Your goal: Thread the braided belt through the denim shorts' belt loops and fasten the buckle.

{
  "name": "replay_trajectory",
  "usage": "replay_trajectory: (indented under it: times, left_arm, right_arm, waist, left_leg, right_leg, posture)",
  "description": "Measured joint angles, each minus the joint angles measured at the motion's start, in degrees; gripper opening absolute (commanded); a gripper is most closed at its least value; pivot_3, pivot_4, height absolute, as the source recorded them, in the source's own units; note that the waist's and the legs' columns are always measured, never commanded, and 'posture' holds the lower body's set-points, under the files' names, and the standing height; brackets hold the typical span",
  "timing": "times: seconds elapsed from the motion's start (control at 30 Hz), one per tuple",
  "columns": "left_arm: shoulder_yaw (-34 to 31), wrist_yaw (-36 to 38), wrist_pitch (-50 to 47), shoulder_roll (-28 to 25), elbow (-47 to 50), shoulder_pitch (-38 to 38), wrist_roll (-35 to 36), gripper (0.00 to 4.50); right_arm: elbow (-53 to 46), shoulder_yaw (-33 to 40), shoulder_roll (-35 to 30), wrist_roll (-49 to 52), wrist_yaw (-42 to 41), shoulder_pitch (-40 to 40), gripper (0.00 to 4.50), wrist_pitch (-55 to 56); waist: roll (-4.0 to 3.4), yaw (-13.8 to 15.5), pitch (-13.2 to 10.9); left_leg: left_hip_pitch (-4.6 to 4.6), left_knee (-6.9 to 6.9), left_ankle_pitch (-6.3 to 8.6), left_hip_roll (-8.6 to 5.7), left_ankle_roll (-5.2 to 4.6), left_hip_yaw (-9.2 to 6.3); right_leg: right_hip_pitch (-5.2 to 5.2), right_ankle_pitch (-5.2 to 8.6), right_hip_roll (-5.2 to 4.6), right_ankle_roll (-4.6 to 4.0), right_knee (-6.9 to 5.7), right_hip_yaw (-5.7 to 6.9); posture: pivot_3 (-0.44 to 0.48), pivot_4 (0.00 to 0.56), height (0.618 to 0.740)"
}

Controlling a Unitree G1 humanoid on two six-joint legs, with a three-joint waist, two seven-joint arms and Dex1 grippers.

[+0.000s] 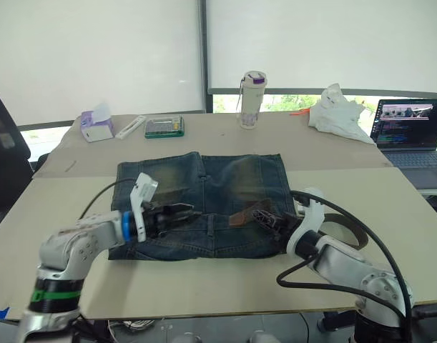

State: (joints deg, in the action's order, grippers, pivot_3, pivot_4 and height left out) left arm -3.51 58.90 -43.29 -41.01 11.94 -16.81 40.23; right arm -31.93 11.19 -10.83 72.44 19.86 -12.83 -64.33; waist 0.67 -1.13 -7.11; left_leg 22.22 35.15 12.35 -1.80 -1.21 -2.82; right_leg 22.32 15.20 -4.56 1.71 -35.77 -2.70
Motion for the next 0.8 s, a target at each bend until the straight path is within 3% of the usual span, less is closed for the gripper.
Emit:
replay_trajectory:
  times: [0.1, 0.37, 0.63, 0.8]
  left_arm:
    - [0.91, 6.49, 7.55, -2.21, -1.91, 2.63, -3.59, 3.37]
    - [1.57, 8.96, 13.31, -1.35, -4.80, 2.64, -6.70, 3.37]
    - [2.07, 6.96, 11.79, 0.52, -8.25, 2.00, -7.10, 3.37]
    - [1.82, 4.51, 7.96, 1.96, -9.15, 1.76, -6.06, 3.37]
  right_arm:
    - [1.66, -1.70, 0.65, -2.86, 0.51, 0.09, 0.00, 1.63]
    - [5.93, -5.75, 3.77, -8.94, -0.45, 0.66, 0.00, 4.25]
    - [11.83, -6.23, 8.44, -11.06, -3.85, -0.46, 0.00, 6.08]
    - [12.90, -4.35, 10.89, -7.22, -5.87, -0.86, 0.00, 6.46]
  waist:
    - [-0.02, 0.60, -0.03]
    - [0.01, 0.23, -0.05]
    - [0.02, -0.59, -0.06]
    - [0.02, -1.36, -0.06]
  left_leg:
    - [0.11, 0.02, 0.00, 0.06, 0.00, -0.04]
    - [0.14, 0.03, -0.02, 0.06, -0.03, 0.00]
    - [0.01, 0.03, -0.02, 0.32, -0.03, 0.04]
    - [0.00, 0.02, -0.02, 0.36, -0.03, 0.03]
  right_leg:
    - [0.02, 0.00, -0.17, -0.03, 0.07, 0.08]
    - [-0.02, -0.01, -0.17, 0.03, 0.06, 0.21]
    - [0.00, -0.02, 0.37, 0.05, -0.17, 0.37]
    - [0.00, -0.01, 0.41, 0.06, -0.21, 0.37]
  posture:
    - [0.000, 0.150, 0.740]
    - [0.000, 0.150, 0.740]
    - [0.000, 0.150, 0.740]
    - [0.000, 0.150, 0.740]
